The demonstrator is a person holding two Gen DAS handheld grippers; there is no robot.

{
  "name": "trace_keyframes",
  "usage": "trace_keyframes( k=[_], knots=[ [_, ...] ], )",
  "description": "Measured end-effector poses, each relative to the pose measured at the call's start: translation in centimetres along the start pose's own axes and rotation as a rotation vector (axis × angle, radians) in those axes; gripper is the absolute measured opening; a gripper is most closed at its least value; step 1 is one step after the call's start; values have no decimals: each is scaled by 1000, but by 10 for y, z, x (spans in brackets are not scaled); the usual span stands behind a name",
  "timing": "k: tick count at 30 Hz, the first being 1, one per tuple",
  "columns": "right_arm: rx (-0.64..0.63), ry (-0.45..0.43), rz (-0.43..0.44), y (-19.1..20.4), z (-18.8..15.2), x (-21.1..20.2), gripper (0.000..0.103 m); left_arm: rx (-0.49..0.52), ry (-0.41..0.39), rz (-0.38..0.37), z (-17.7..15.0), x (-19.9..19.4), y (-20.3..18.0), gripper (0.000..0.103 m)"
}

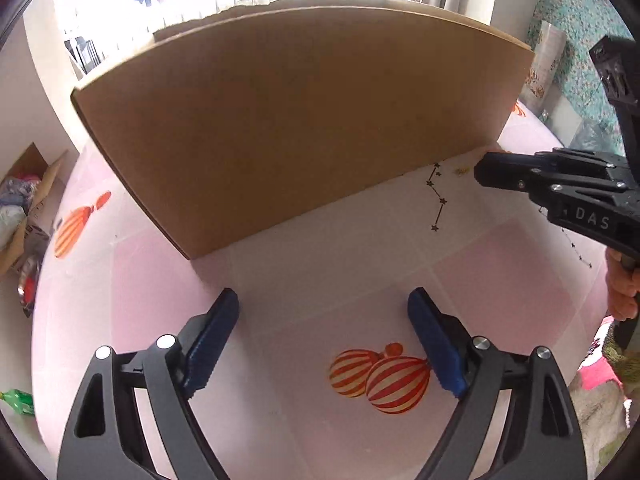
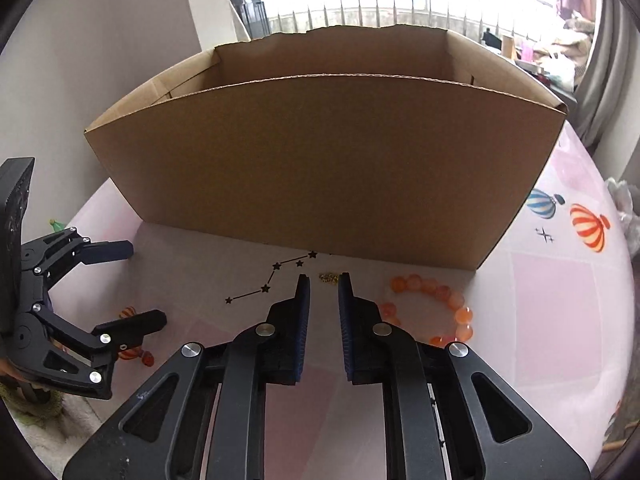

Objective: Organize jewelry
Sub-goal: 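Withdraw both tools from the box back toward the bead bracelet, then lower the open right tool around the orange-pink bead bracelet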

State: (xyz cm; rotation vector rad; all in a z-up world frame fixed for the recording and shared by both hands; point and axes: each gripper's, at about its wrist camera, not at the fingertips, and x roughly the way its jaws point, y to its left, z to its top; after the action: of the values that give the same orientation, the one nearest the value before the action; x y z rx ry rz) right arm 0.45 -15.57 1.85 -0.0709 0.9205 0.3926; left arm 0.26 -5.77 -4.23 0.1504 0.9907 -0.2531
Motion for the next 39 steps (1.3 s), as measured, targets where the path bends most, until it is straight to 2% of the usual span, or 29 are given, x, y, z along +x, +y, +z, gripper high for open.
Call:
trace_keyframes(
  k=[5, 8, 9, 17, 24, 26, 29, 31, 34, 36, 38, 39],
  knots=[
    [-39, 18, -9, -1, 9, 13, 9, 12, -11, 1, 2, 3, 0, 87],
    [-44, 27, -8, -2, 10, 20, 5, 12, -12, -1, 3, 5, 1, 88],
    [-45, 29, -5, -2, 11, 20, 0, 11, -13, -1, 4, 6, 1, 89],
    [35, 14, 56, -6, 11, 8, 0, 8, -26, 1, -1, 0, 2, 91],
    [153, -29, 236, -7, 6, -27, 0, 8, -40, 1, -5, -1, 3, 92],
    [162, -8, 232, -4, 7, -26, 0, 6, -42, 3, -6, -2, 4, 92],
    [197, -19, 352, 3, 11, -26, 0, 7, -50, 14, -9, -5, 6, 92],
    [166, -11, 347, 21, 11, -24, 0, 6, -57, 27, -12, -9, 9, 92],
    [167, 12, 399, 33, 19, -7, 0, 8, -66, 44, -18, -15, 13, 92],
    [145, 35, 363, 37, 18, -1, 1, 18, -69, 52, -22, -20, 12, 92],
    [113, 68, 285, 40, 15, 3, 6, 39, -77, 54, -25, -24, 9, 92],
    [105, 84, 250, 40, 12, 5, 14, 51, -82, 50, -26, -26, 7, 92]
  ],
)
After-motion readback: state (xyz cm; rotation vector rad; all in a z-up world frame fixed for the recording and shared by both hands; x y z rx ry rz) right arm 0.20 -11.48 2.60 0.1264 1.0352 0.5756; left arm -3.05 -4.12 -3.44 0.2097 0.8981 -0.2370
